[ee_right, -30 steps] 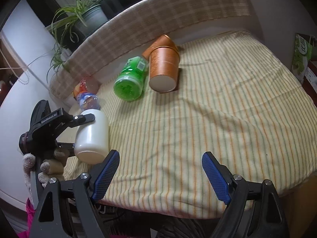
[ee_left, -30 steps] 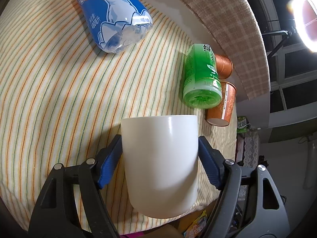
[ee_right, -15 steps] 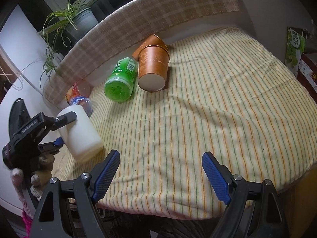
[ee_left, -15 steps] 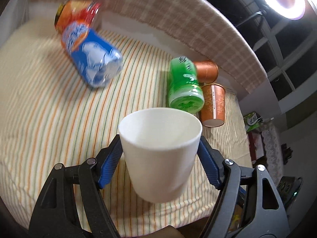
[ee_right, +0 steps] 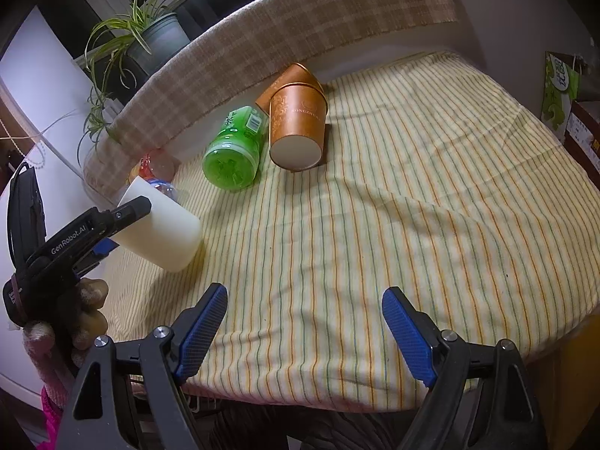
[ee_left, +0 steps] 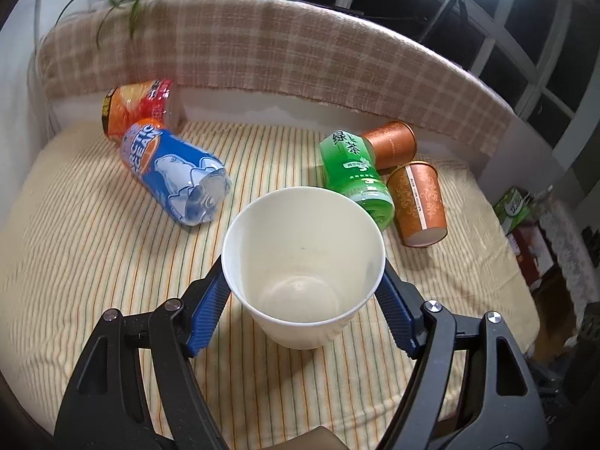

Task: Flip cup upright
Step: 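Turn the white cup rim-up with the left gripper and lower it, then open the left gripper and withdraw from the upright cup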

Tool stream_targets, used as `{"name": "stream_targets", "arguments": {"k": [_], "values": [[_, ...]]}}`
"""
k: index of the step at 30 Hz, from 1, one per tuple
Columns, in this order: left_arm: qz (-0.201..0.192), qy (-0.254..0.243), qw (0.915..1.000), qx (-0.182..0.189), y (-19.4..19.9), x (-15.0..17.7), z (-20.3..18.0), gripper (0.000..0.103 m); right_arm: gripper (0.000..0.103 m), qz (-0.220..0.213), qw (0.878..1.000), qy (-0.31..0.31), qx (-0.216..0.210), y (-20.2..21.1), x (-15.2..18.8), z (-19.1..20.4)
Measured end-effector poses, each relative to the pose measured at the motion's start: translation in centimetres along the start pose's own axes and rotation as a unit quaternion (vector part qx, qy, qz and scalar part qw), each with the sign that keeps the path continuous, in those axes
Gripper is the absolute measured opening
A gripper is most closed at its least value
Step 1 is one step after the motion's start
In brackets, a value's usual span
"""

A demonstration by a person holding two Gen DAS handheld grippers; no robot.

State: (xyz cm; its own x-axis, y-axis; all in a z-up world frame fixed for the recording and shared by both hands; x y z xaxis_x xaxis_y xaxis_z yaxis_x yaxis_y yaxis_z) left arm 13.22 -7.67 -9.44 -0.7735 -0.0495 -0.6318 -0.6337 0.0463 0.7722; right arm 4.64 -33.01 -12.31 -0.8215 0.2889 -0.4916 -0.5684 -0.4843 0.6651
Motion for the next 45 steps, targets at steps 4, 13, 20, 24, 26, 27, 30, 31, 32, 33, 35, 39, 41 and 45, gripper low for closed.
{"name": "stream_targets", "arguments": {"k": [4,13,20,24,26,27,30,31,32,33,35,39,41,45], "values": [[-0.002,-0.02,0.9998,-0.005,-0.2,0.4,-0.5,0.076,0.087,0.0,1.0,0.0,0.0,0.1,0.0,0.0],[-0.009,-0.042,0.999,-0.007,-0.2,0.7,-1.1,0.076,0.087,-0.002,1.0,0.004,0.001,0.2,-0.2,0.3],[-0.001,-0.042,0.9989,0.018,-0.1,0.9,-1.1,0.08,0.087,-0.005,1.0,0.018,0.006,0.3,-0.2,0.8],[0.005,-0.039,0.999,0.022,-0.1,1.1,-1.0,0.082,0.087,-0.012,0.999,0.03,0.013,0.4,-0.3,1.3],[0.008,-0.036,0.9991,0.023,-0.2,1.2,-0.9,0.086,0.087,-0.014,0.999,0.035,0.016,0.5,-0.4,1.5],[0.008,-0.035,0.9991,0.023,-0.2,1.3,-0.8,0.086,0.087,-0.016,0.999,0.038,0.018,0.6,-0.4,1.7],[0.009,-0.033,0.9991,0.024,-0.1,1.5,-0.5,0.087,0.087,-0.019,0.999,0.046,0.022,0.6,-0.5,1.9],[0.009,-0.033,0.9991,0.024,-0.1,1.5,-0.5,0.087,0.087,-0.02,0.998,0.048,0.022,0.6,-0.5,2.0],[0.011,-0.033,0.9991,0.025,0.0,1.6,-0.4,0.088,0.087,-0.02,0.998,0.05,0.023,0.6,-0.5,2.1],[0.013,-0.034,0.999,0.027,0.0,1.7,-0.3,0.089,0.087,-0.021,0.998,0.053,0.025,0.6,-0.5,2.3],[0.014,-0.031,0.999,0.028,0.0,1.9,0.0,0.09,0.087,-0.022,0.998,0.059,0.027,0.6,-0.5,2.5],[0.016,-0.029,0.9991,0.026,0.3,2.4,0.6,0.09,0.087,-0.024,0.997,0.07,0.03,0.6,-0.6,2.9],[0.015,-0.028,0.9992,0.023,0.5,2.6,1.0,0.09,0.087,-0.027,0.996,0.078,0.035,0.6,-0.7,3.3],[0.008,-0.02,0.9996,0.017,1.3,3.0,2.0,0.09,0.087,-0.035,0.994,0.095,0.041,0.6,-1.0,4.0]]}}
Point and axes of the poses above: each gripper's, at about its wrist camera, not at the fingertips, and y roughly against the way its jaws point, z to its left, x to its underside, the point moved 2 cm from there along -y, roughly the way its jaws point, and after that the axes turned 12 degrees about -x, right-handed, at the moved point
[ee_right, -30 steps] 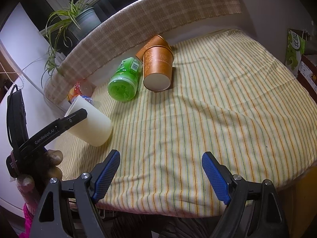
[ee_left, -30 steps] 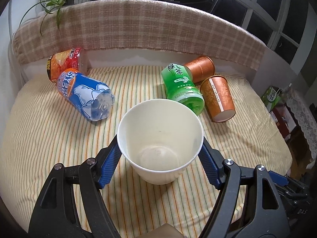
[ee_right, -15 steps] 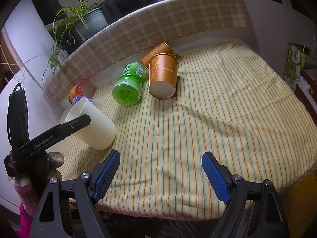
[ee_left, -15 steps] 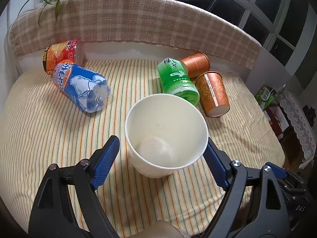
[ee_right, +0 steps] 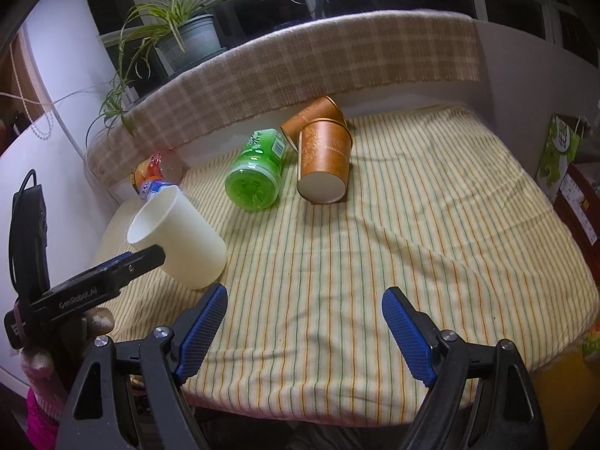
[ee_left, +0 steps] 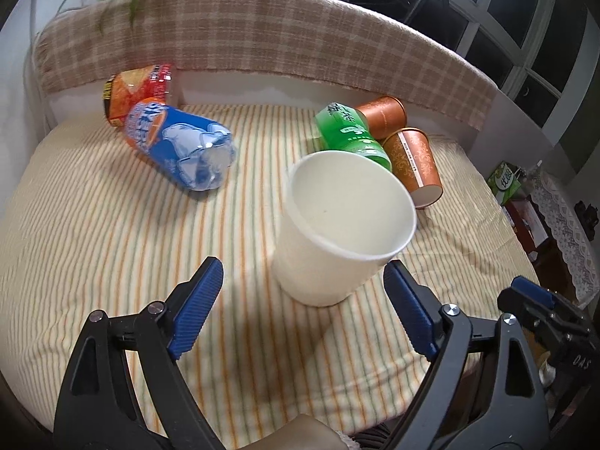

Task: Flip cup upright
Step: 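Open the left gripper and withdraw from the upright cup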

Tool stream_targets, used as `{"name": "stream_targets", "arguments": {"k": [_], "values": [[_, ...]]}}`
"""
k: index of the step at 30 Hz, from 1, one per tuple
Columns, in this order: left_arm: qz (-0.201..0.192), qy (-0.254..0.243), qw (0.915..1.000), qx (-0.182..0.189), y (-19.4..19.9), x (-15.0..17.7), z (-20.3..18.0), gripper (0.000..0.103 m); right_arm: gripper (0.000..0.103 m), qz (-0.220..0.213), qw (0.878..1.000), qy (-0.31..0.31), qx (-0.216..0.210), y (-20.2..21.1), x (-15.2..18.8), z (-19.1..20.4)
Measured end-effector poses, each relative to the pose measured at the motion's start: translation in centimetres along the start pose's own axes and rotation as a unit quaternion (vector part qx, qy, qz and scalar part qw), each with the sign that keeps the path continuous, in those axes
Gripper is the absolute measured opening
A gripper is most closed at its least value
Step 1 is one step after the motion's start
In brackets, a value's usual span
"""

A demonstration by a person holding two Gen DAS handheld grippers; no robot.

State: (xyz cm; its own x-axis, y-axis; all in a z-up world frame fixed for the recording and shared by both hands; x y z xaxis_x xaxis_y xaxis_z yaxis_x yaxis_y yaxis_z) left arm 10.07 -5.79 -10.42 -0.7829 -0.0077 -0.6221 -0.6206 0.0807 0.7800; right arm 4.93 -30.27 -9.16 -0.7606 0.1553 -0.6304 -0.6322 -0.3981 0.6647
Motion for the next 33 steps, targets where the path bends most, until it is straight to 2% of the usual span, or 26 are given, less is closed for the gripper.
{"name": "stream_targets", "arguments": {"k": [6,11,20,23,26,29,30,31,33], "values": [[-0.024,0.016,0.9995,-0.016,2.1,0.4,1.7,0.09,0.087,-0.017,0.999,0.03,0.011,0.2,-0.7,1.4],[-0.066,0.024,0.9968,-0.039,4.7,0.1,2.4,0.09,0.087,-0.033,0.998,0.058,0.018,0.5,-1.4,2.9],[-0.161,0.021,0.9837,-0.076,10.0,-0.3,2.5,0.09,0.087,-0.064,0.993,0.094,0.028,1.4,-2.4,5.1],[-0.184,0.026,0.9783,-0.091,11.2,-0.2,2.6,0.09,0.087,-0.074,0.991,0.103,0.032,1.7,-2.6,5.6],[-0.191,0.034,0.9767,-0.092,11.8,-0.2,2.8,0.09,0.089,-0.08,0.99,0.109,0.034,1.9,-2.8,5.9],[-0.2,0.035,0.9743,-0.097,12.5,0.0,2.9,0.095,0.091,-0.087,0.989,0.117,0.039,2.1,-2.8,6.2],[-0.206,0.034,0.973,-0.099,12.7,0.0,2.8,0.101,0.092,-0.088,0.988,0.121,0.04,2.2,-2.8,6.3],[-0.21,0.034,0.9719,-0.101,12.9,0.1,2.7,0.102,0.092,-0.089,0.988,0.123,0.041,2.2,-2.8,6.4],[-0.22,0.03,0.9692,-0.107,13.4,0.2,2.5,0.102,0.1,-0.092,0.987,0.128,0.041,2.2,-2.7,6.6]]}}
Point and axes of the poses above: each gripper's, at about its wrist camera, not at the fingertips, and y roughly against the way its jaws point, z to its left, x to its underside, the point moved 2 cm from there along -y, roughly the way its jaws point, and after that the axes turned 12 degrees about -x, right-handed, at the moved point
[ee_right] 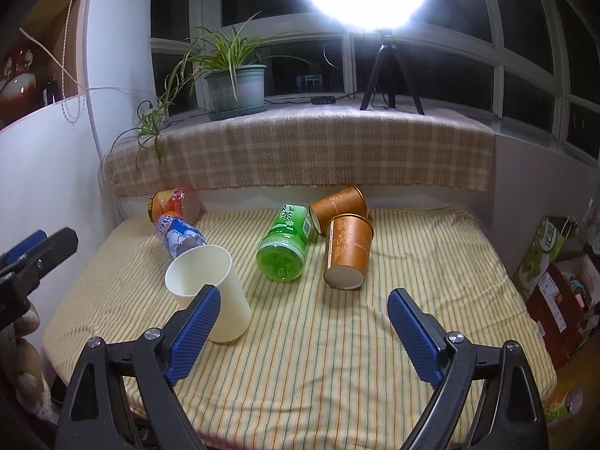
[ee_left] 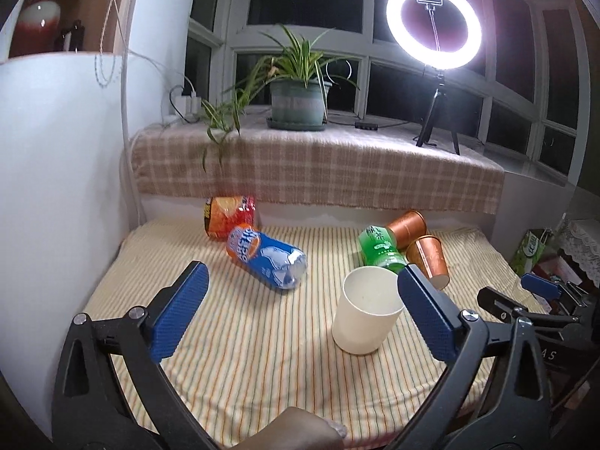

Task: Flip cup upright

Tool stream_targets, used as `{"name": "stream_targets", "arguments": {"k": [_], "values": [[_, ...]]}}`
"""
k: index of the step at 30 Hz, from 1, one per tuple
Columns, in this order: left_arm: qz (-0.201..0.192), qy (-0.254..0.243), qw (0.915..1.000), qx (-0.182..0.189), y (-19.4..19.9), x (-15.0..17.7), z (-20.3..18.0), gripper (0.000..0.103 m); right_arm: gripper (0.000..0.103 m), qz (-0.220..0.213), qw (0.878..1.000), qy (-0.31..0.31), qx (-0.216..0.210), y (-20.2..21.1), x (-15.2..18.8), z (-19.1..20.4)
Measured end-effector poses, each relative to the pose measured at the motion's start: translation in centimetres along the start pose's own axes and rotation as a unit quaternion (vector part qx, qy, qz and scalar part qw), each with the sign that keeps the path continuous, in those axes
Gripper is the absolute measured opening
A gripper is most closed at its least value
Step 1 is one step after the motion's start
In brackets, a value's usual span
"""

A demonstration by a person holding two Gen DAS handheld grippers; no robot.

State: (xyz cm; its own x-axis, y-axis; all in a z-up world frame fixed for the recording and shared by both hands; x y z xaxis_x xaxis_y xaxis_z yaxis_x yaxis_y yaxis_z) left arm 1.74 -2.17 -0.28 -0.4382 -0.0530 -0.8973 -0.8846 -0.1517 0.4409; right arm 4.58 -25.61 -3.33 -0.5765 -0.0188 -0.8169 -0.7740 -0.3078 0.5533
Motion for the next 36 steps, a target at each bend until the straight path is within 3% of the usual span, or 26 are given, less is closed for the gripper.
{"name": "stream_targets", "arguments": {"k": [36], "values": [[0.001,-0.004,1.0,0.001,0.61,-0.02,0.16,0.102,0.103,0.0,1.0,-0.013,0.005,-0.03,0.53,-0.44]]}}
Point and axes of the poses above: each gripper's, at about its wrist camera, not at the fingertips, and y roughly against the way its jaws point, z to its left, x to its underside, the point moved 2 cm from there along -y, roughly the way its jaws point, and after that the axes turned 12 degrees about -x, right-handed, at the moved point
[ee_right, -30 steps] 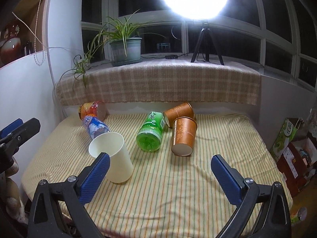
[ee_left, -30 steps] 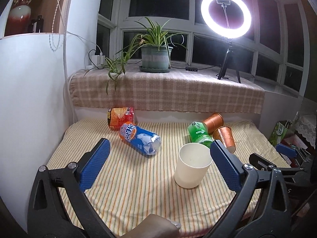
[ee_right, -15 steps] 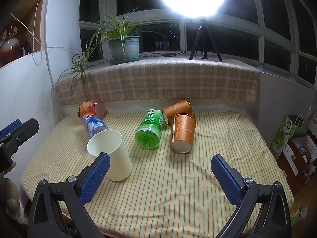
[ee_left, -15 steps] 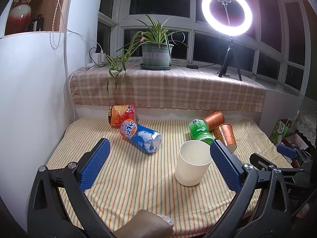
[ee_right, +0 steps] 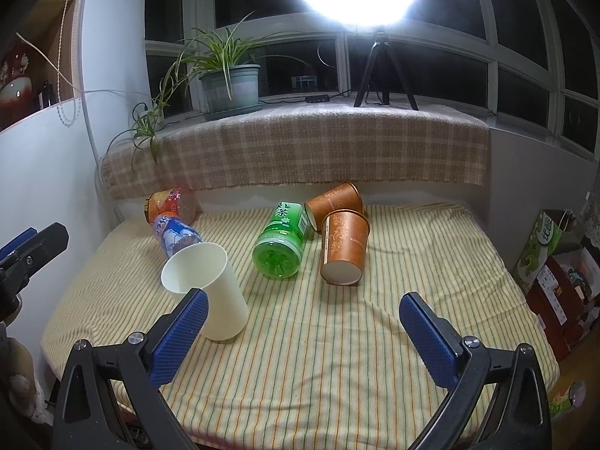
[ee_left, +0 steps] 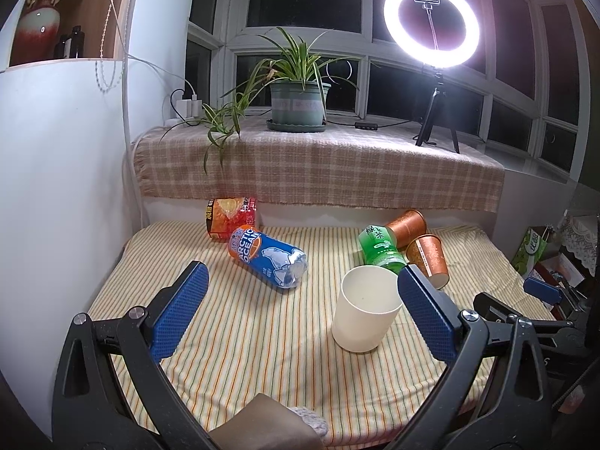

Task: Flip cup upright

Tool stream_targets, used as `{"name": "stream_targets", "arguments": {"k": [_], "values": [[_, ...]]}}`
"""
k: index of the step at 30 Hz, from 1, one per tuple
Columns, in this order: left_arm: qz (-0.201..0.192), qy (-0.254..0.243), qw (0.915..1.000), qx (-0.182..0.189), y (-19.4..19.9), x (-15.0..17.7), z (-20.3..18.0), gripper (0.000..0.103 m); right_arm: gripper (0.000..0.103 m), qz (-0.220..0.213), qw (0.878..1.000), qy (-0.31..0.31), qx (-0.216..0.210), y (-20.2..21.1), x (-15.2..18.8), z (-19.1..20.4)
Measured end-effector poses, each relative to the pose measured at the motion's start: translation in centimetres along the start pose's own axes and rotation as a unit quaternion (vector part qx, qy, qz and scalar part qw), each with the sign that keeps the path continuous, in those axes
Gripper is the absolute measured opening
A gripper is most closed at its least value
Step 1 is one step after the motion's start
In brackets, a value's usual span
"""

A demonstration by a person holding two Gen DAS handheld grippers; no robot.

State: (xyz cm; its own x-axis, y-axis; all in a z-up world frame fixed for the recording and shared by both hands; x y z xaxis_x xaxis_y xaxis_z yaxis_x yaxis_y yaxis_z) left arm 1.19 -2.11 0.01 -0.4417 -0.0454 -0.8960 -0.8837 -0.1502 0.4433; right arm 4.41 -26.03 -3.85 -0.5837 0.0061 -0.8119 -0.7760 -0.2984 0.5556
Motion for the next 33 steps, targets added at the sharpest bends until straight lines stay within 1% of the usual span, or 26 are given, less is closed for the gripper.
{"name": "stream_targets", "arguments": {"k": [33], "values": [[0.004,0.001,1.0,-0.004,-0.44,-0.02,0.74,0.102,0.103,0.014,1.0,-0.007,-0.006,-1.03,0.41,0.11]]}}
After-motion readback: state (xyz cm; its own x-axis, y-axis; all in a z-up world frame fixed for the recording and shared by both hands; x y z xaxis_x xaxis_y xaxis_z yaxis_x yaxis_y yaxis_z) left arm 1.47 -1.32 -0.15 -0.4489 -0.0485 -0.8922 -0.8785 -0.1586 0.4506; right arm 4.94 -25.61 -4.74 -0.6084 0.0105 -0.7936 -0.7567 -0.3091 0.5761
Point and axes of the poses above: each gripper's, at about its wrist camera, not at the fingertips, and y roughly against the way its jaws point, z to its left, x to its underside, the point moved 2 cm from there along -y, roughly the way its jaws point, and after that the axes turned 12 degrees about -x, right-handed, at the moved point
